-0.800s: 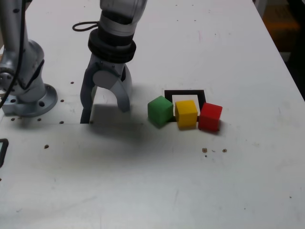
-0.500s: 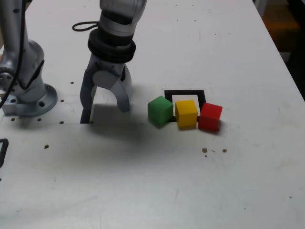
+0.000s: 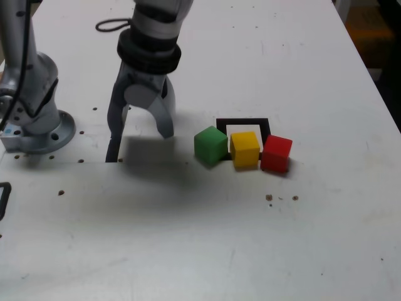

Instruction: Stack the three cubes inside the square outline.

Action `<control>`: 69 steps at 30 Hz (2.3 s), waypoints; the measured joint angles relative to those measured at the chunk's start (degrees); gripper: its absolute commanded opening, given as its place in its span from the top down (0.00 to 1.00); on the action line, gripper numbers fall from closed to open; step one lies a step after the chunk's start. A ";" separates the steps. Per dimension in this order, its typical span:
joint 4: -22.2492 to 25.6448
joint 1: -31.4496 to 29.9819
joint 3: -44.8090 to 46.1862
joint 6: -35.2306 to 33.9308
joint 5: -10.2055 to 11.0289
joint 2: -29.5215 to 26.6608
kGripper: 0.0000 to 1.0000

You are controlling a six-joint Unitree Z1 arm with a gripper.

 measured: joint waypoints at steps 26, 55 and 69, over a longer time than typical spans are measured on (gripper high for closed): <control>14.30 -4.75 -26.04 -4.04 10.68 0.08 0.01; 19.76 -4.24 -51.71 10.12 9.83 20.71 0.06; 19.74 -2.40 -54.84 14.08 9.24 28.53 0.06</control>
